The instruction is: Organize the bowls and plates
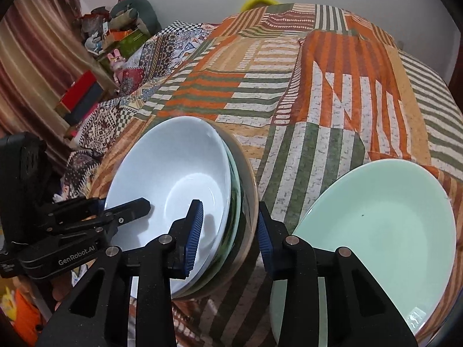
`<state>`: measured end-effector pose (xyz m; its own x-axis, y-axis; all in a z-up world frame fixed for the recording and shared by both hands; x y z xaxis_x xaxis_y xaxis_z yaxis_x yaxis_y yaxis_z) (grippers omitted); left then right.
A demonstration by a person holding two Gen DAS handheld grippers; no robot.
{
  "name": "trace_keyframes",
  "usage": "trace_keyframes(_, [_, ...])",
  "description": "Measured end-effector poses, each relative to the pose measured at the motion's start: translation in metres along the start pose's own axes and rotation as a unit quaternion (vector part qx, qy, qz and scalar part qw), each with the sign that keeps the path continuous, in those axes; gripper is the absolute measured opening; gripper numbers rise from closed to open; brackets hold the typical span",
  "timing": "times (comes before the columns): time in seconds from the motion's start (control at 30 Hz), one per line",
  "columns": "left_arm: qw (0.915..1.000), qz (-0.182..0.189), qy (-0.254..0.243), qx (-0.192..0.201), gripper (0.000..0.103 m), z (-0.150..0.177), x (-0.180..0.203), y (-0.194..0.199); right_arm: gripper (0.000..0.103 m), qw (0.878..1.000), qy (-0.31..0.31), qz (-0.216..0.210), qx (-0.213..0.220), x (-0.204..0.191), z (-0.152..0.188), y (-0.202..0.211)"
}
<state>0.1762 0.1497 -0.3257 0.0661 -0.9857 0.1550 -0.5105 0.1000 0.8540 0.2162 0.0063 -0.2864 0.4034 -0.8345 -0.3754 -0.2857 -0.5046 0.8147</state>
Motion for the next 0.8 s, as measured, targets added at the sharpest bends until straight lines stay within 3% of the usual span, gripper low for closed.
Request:
trace_keyframes(0.4, [0.9993,-0.013,-0.012,0.033,0.032,-0.008,0.016,0.036,0.033,1.0,-0.007,-0.009,0.023,-0.006,0.0,0.026])
trace_keyframes(0.8, [0.9947,-0.025,-0.05,0.086,0.032,-0.03,0.059,0.089,0.033,0.996,-0.011,-0.023,0.084,-0.003,-0.013,0.078])
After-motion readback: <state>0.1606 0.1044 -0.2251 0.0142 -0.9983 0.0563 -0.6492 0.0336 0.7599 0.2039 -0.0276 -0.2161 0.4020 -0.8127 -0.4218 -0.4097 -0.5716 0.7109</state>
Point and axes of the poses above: each gripper's, at about its wrist camera, not at the fingertips, and y roughly against the way its jaws point, x to its right, z to its underside, the point moved 10 cm from there along -y, roughly the way its jaws point, and after that the axes turned 10 degrees about -y, right-handed, at the moved point
